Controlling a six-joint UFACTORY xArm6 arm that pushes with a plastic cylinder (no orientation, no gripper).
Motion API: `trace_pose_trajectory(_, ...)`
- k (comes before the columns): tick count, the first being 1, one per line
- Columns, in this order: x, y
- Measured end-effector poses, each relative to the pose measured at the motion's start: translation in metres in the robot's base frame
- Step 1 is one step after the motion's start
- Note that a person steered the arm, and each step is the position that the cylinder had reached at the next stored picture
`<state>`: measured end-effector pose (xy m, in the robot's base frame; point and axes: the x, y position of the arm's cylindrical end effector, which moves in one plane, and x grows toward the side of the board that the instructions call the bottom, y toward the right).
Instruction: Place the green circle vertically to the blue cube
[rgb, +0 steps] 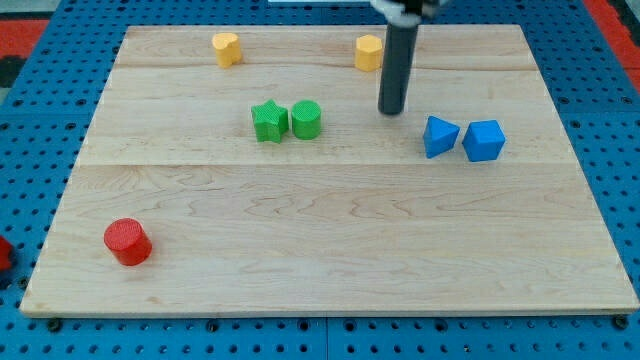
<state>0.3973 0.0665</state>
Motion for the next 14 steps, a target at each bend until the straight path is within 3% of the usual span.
trace_pose_trajectory(1,0.050,-0.075)
trace_pose_trajectory(2,0.065,-0.159)
trace_pose_trajectory(3,0.041,-0.194)
trace_pose_trajectory(4,0.027,-0.119)
trace_pose_trajectory(7,-0.037,-0.039)
trace_pose_trajectory(9,0.009,-0.095)
trace_pose_trajectory(10,-0.022,-0.120)
trace_pose_trajectory(12,-0.063,-0.009)
trace_pose_trajectory(14,-0.066,-0.100)
